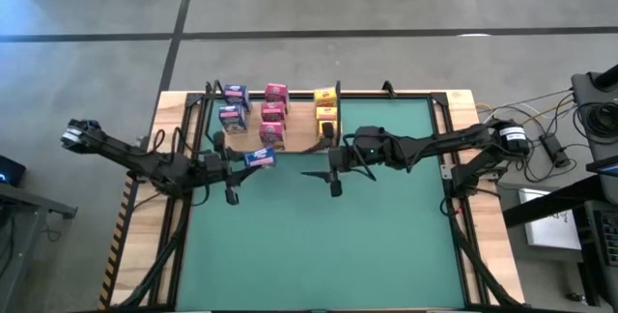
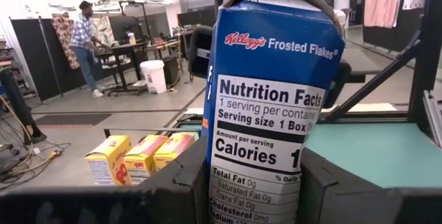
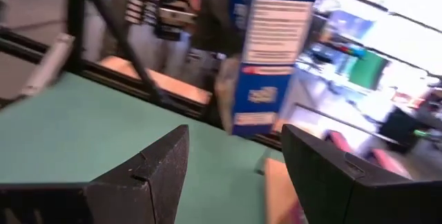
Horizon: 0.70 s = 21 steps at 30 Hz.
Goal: Stack cereal on shelf
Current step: Put the blue cereal box on the shelf
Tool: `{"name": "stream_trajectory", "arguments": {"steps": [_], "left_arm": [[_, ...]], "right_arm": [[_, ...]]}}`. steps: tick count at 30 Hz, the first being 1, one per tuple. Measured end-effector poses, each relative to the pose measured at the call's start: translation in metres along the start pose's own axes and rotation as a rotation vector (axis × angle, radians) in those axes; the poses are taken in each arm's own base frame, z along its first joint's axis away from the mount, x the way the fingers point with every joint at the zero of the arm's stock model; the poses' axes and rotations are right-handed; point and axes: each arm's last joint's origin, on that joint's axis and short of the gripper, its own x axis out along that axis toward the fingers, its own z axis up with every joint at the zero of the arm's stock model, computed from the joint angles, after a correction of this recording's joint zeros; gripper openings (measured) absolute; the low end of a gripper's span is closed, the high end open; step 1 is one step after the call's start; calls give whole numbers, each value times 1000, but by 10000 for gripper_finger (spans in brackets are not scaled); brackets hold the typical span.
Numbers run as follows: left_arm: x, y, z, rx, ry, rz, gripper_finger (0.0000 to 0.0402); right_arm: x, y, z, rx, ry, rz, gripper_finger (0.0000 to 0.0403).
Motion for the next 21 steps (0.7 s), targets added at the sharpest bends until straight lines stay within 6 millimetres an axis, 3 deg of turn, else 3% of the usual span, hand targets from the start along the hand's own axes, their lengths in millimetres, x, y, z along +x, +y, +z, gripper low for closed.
{"name": "stream_trajectory", "arguments": {"steps": [7,21], "left_arm": [[9,-7,-5,-46,-42,2,112],[29,-22,-11,-21,-33,3,112]], "right_arm": [[5,8,-6,72,-42,173,219],[15,12,-16,166,-42,225,219]]}}
